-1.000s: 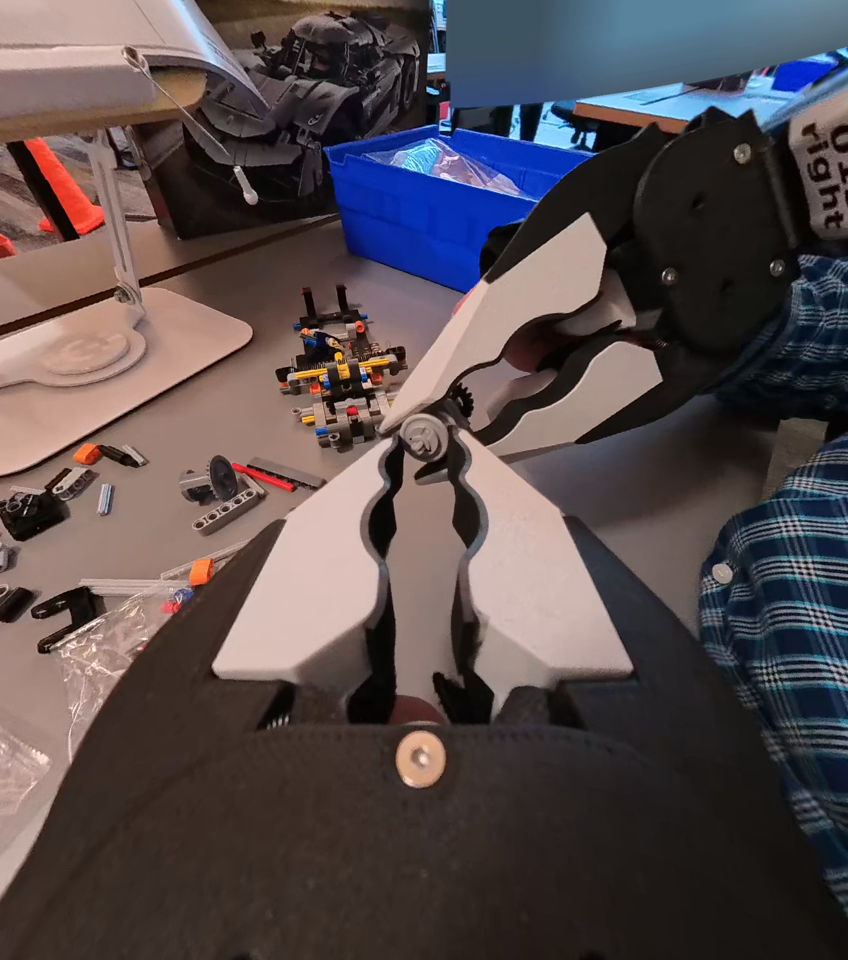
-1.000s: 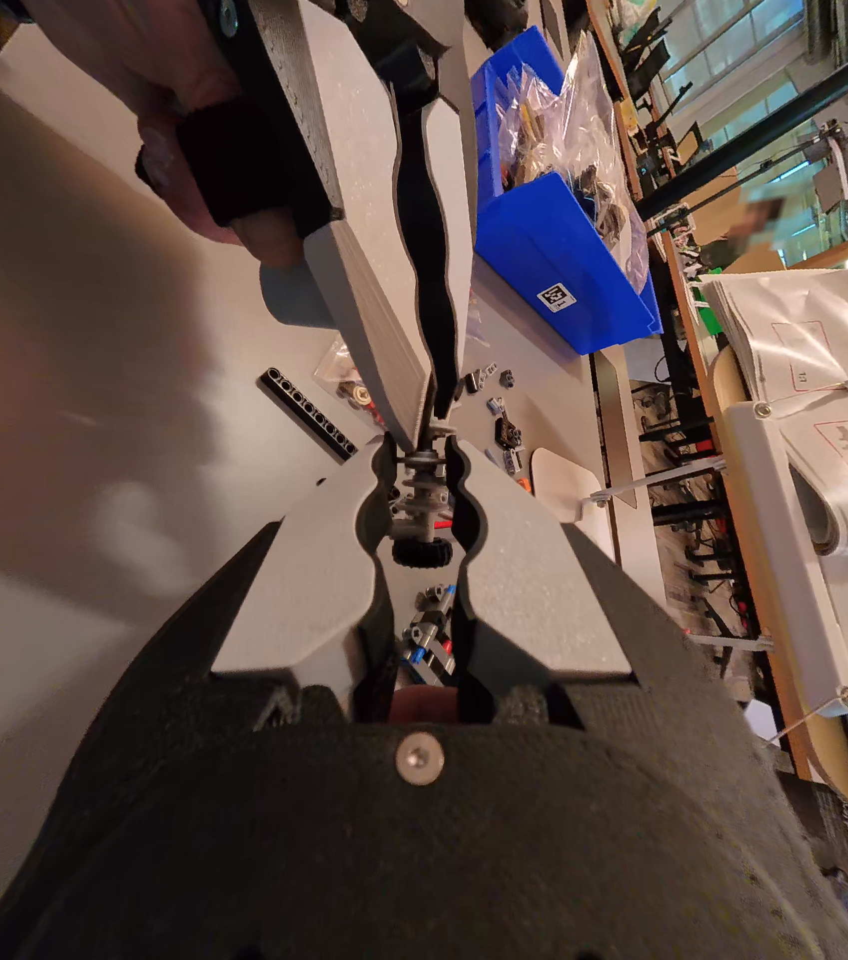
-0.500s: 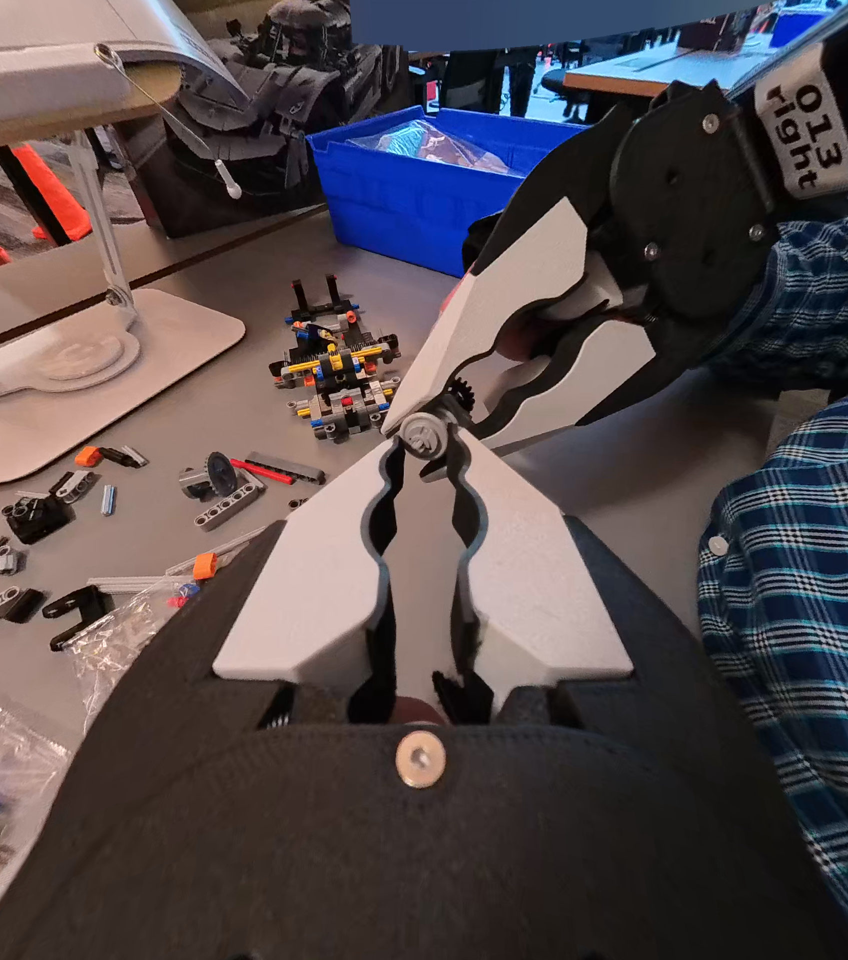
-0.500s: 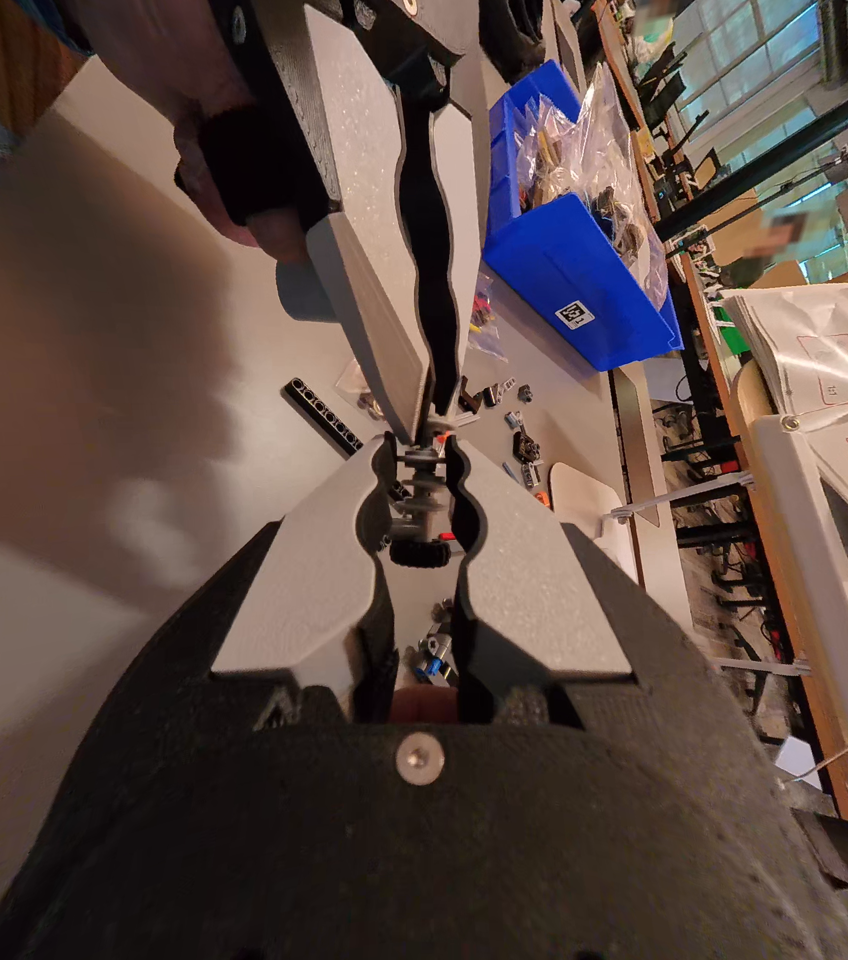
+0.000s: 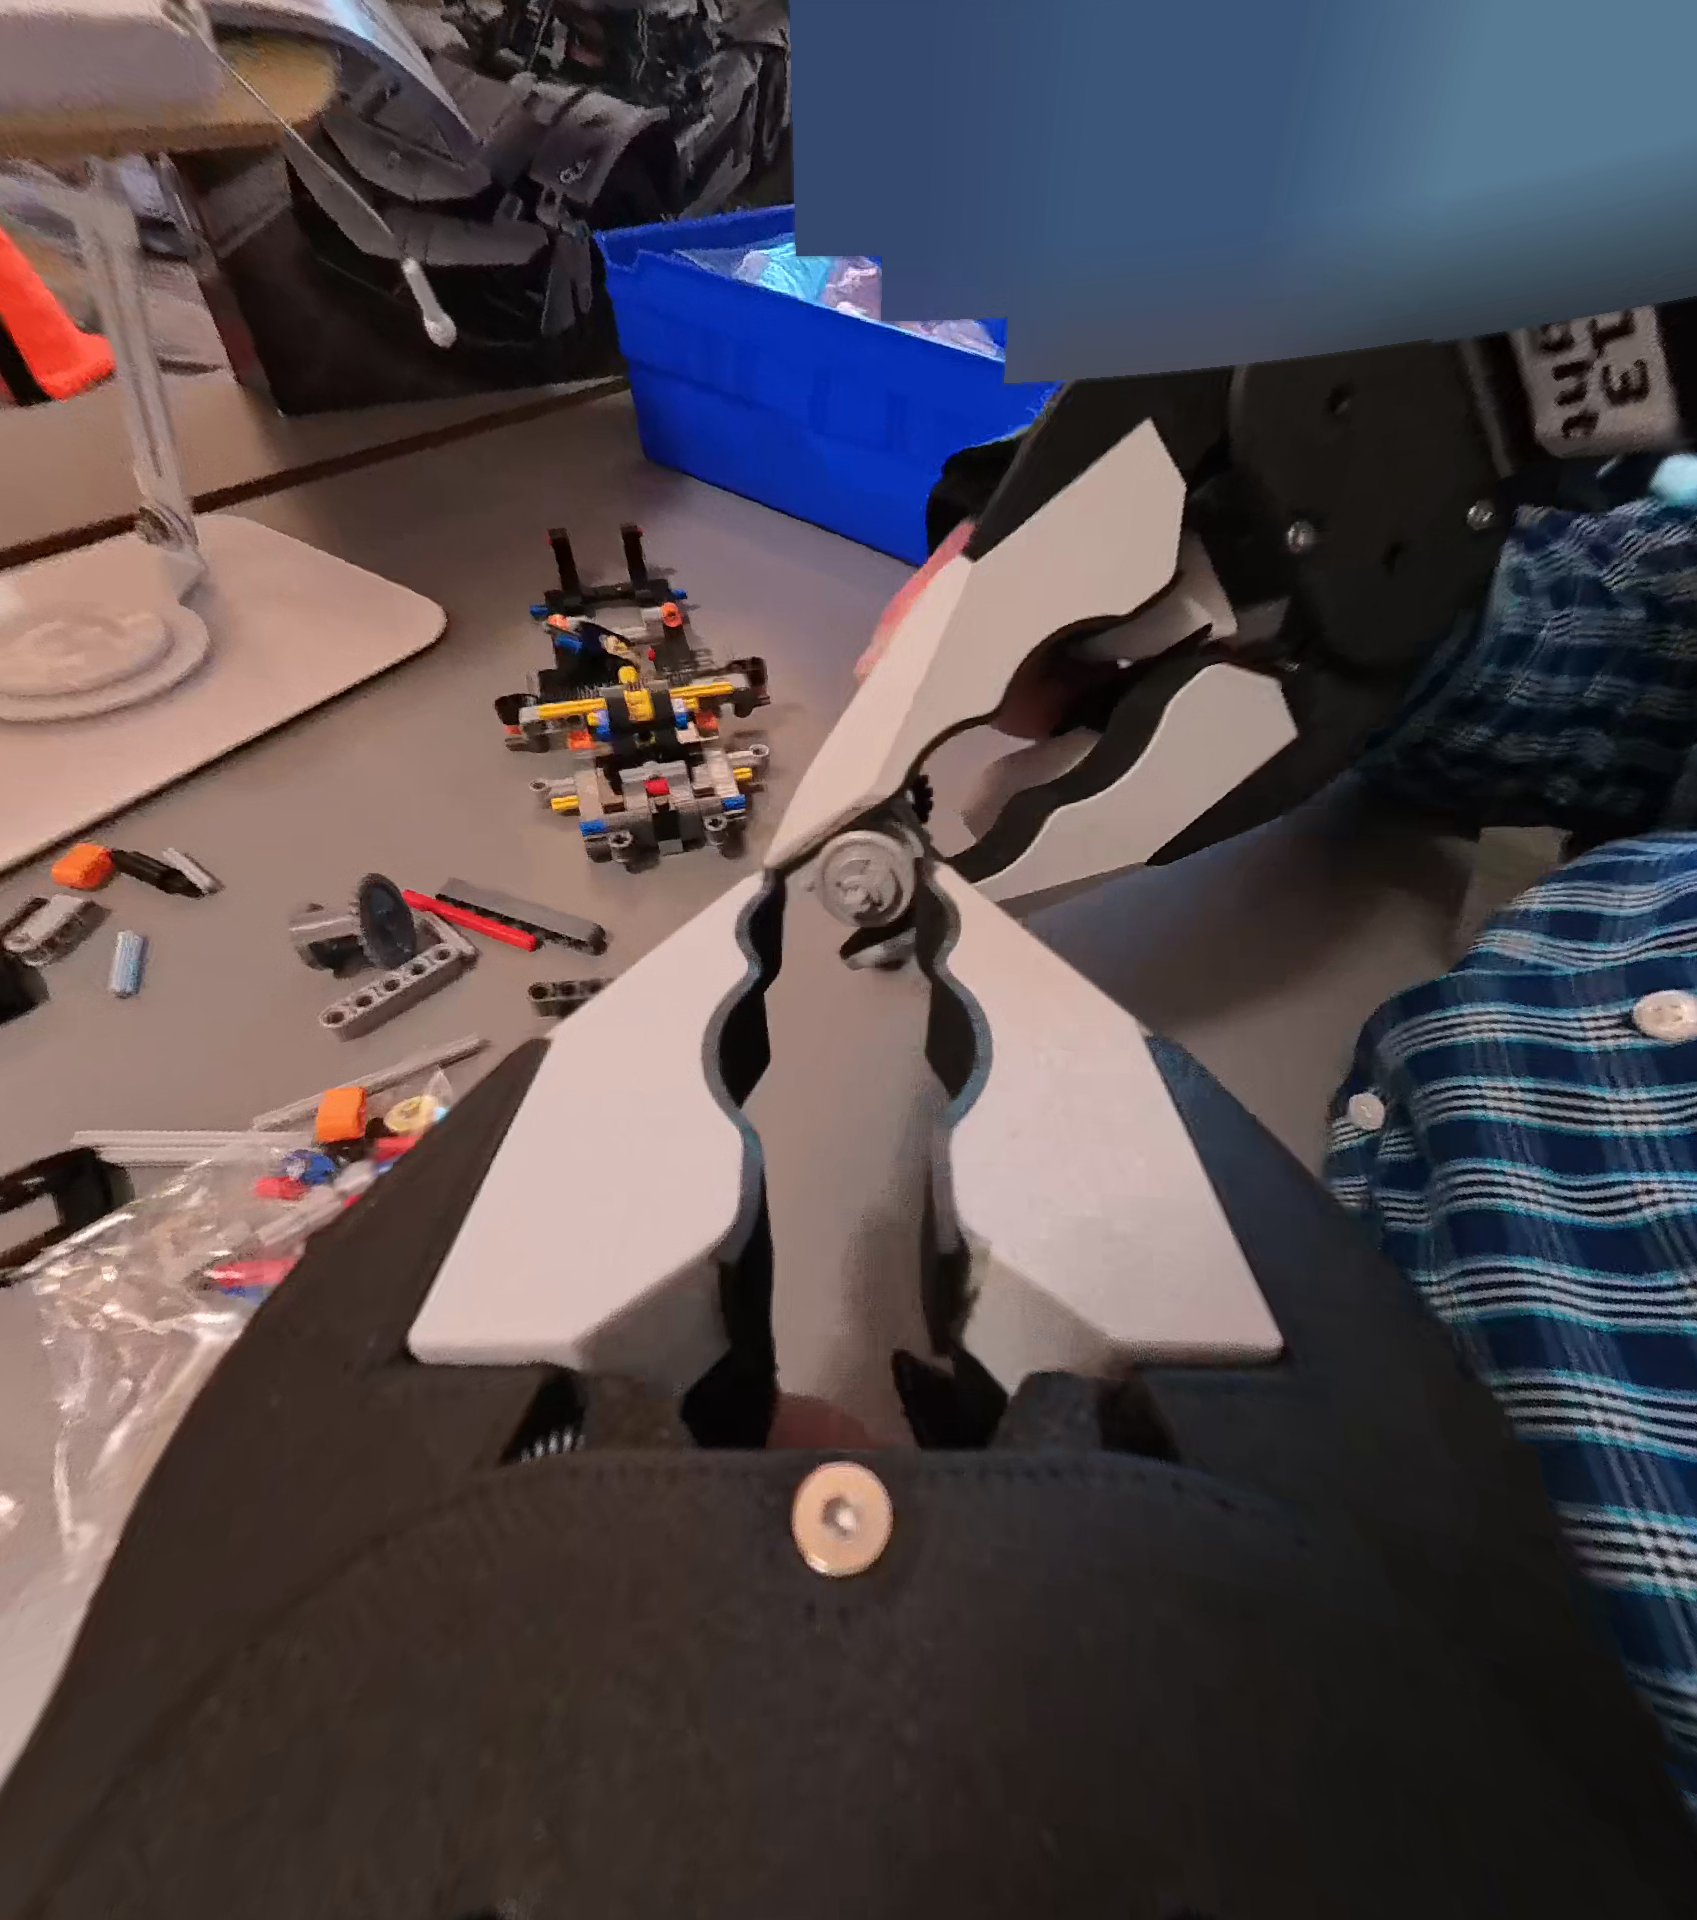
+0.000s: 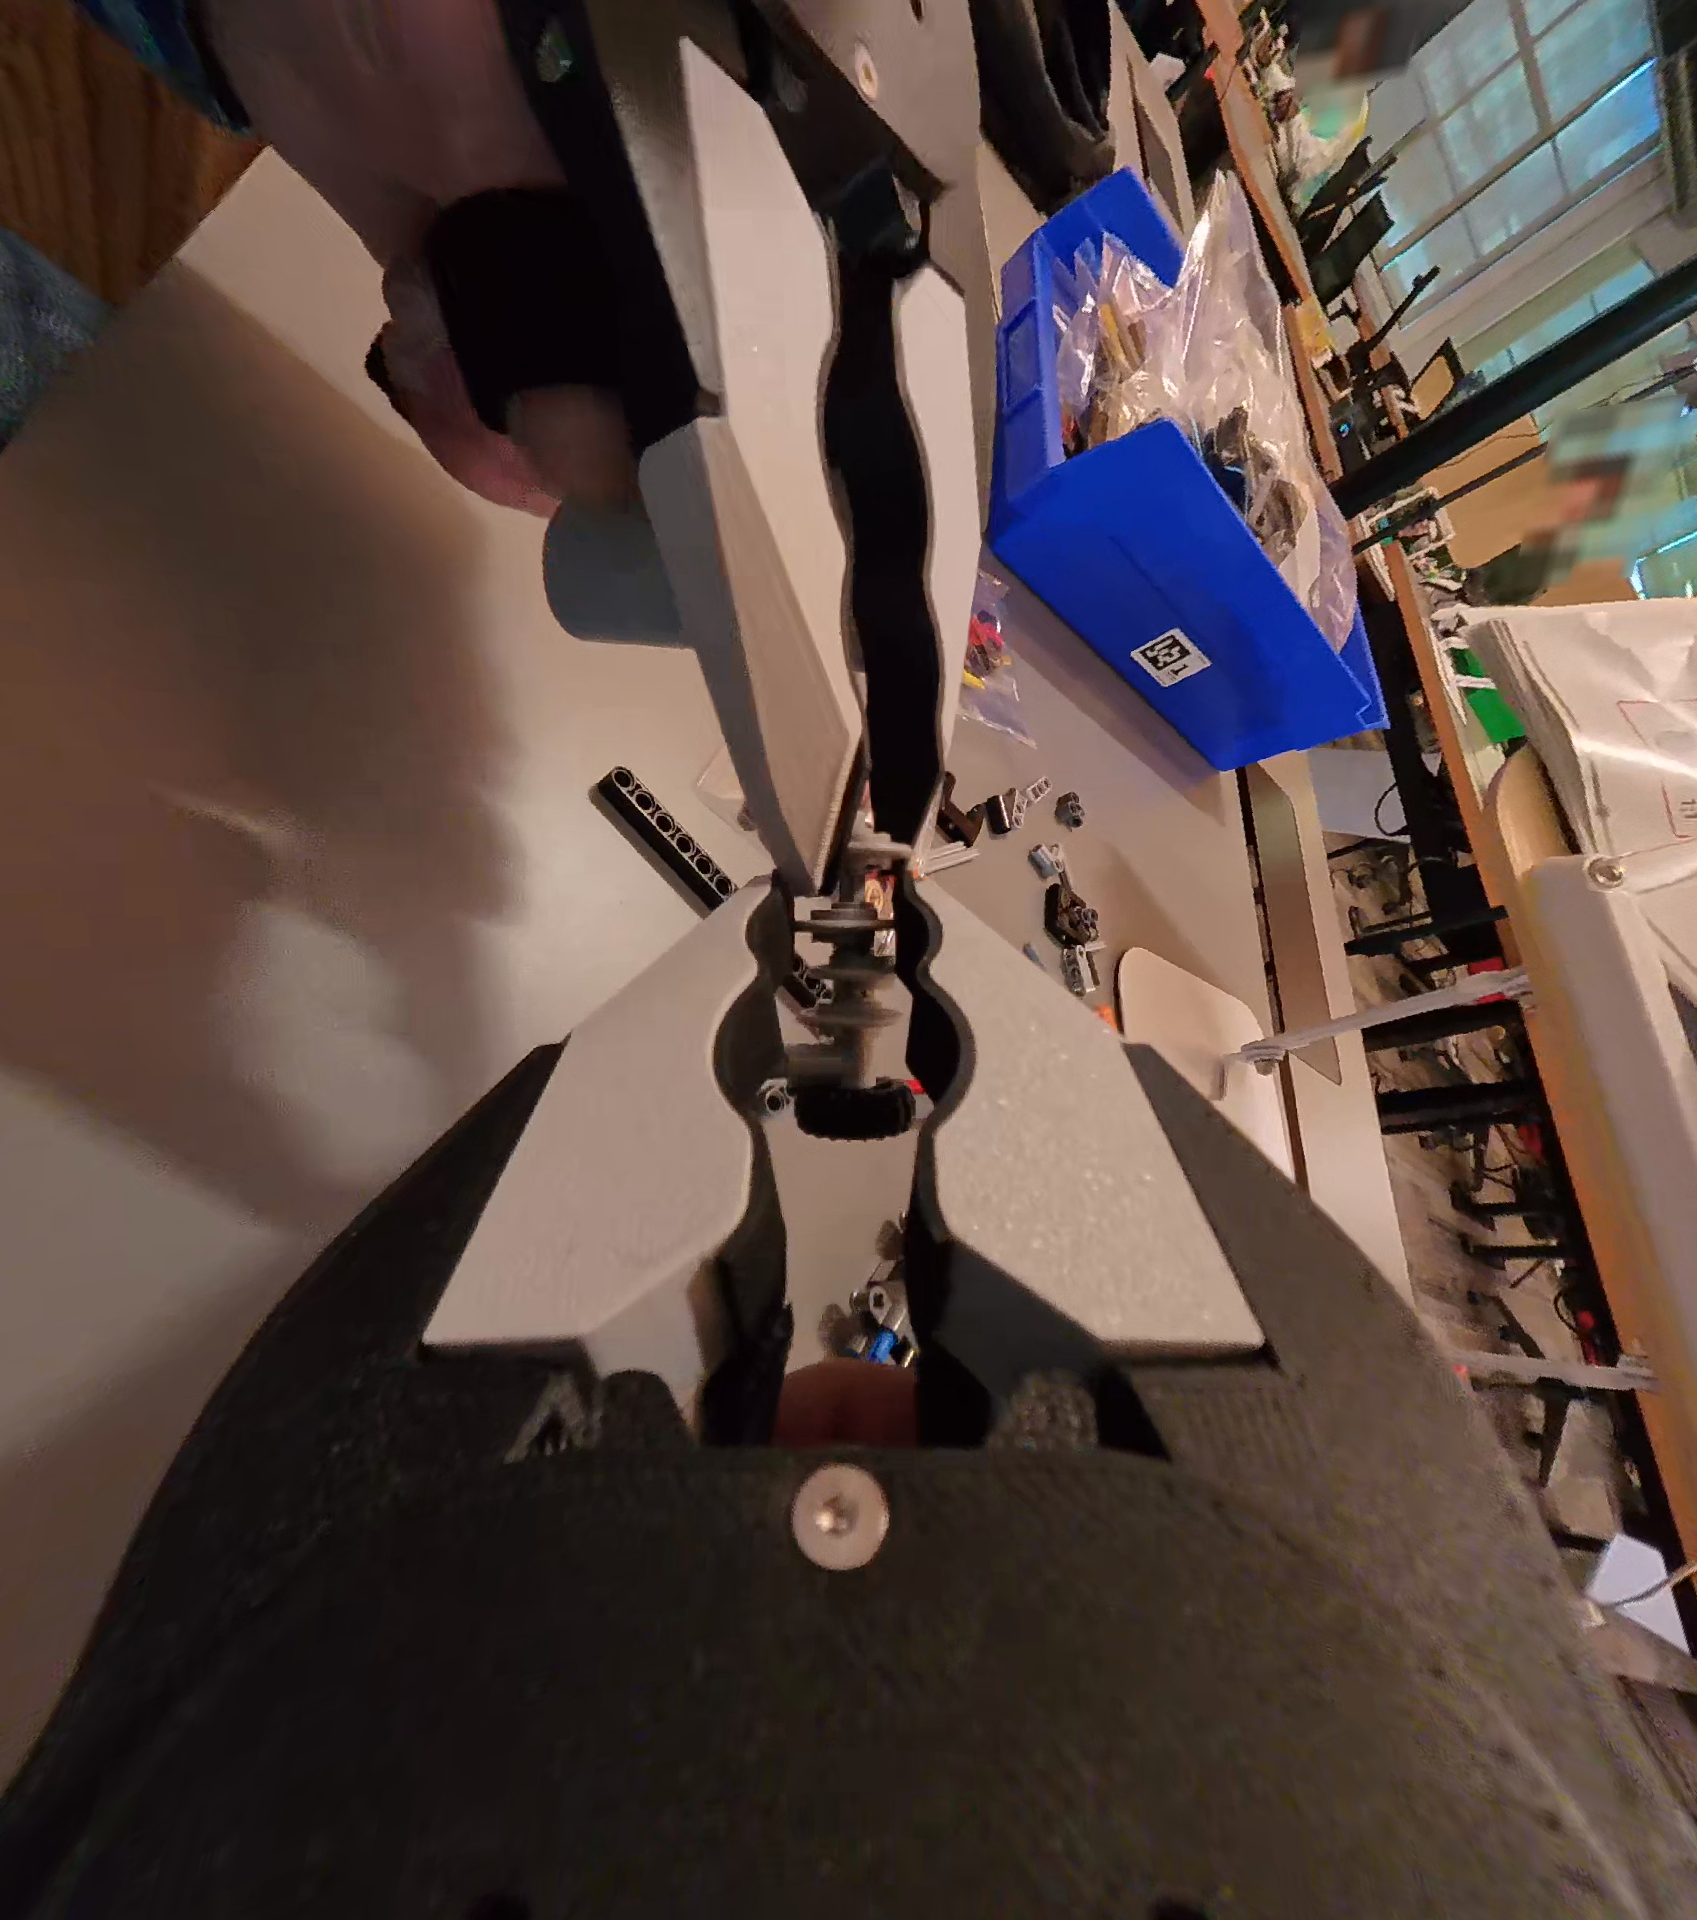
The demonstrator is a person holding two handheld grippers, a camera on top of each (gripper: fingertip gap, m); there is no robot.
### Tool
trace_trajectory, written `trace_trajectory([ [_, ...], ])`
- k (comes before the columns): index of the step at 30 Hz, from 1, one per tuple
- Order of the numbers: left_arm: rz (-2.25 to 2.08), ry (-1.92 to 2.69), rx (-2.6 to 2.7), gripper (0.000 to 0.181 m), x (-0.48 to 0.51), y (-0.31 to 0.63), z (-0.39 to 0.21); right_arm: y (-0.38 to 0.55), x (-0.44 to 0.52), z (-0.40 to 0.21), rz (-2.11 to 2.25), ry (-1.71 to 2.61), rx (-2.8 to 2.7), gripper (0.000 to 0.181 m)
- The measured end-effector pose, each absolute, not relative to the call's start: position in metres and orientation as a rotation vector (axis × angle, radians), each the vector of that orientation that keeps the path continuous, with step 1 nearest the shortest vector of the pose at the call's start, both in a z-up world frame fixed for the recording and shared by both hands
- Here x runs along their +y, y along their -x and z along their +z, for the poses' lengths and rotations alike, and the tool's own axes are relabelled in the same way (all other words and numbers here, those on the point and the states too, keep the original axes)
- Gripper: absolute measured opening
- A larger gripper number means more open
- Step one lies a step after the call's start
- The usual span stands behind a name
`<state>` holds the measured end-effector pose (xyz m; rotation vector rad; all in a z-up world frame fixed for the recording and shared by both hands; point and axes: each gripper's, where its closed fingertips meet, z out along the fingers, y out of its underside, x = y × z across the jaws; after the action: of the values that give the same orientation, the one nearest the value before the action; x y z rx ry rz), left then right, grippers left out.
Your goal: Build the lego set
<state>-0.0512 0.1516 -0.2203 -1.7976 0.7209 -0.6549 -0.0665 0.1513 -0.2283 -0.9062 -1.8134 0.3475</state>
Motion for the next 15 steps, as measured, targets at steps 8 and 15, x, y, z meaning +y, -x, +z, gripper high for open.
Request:
trace_trajectory([
  [8,-0.776,1.825,0.734,0.016,0.1458,0.0459,-0.2228,0.0653,0.1491,-0.2295,0.329,0.857,-1.826,0.016],
  [15,-0.688,1.777,0.718,0.015,0.1477,0.0458,-0.2187,0.0641,0.1505,-0.2260,0.394,0.895,-1.802,0.016],
])
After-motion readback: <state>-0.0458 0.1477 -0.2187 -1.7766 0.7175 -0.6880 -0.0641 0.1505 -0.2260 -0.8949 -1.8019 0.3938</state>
